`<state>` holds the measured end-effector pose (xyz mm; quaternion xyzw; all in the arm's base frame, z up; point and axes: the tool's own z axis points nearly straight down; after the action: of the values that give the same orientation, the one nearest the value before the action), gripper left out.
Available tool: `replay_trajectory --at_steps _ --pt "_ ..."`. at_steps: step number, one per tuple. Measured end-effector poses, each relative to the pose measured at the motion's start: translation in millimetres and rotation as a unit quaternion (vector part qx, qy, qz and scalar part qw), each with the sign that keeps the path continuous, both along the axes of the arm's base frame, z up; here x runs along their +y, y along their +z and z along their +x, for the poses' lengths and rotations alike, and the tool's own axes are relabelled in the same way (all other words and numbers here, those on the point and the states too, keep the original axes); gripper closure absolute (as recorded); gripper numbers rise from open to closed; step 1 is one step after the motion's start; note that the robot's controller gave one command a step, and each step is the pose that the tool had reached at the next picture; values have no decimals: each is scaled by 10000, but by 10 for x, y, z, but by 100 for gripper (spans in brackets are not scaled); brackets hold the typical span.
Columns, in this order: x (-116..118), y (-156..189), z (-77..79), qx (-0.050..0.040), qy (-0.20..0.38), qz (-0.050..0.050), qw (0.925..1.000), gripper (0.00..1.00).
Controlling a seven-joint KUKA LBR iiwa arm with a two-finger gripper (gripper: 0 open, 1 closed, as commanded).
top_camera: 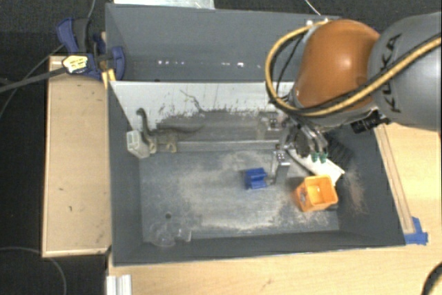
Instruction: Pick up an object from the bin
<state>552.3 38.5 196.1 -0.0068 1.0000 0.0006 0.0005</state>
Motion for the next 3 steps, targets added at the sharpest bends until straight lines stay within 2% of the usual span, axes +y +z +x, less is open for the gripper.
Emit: replay_trajectory --at_steps 1,2,3 --pt "-141 417 -218 -17 1429 -6 9897 0" --pt "-137 -565 -429 -33 1250 -1 9922 0" --pt "124 -579 70 -65 1481 -3 9889 0"
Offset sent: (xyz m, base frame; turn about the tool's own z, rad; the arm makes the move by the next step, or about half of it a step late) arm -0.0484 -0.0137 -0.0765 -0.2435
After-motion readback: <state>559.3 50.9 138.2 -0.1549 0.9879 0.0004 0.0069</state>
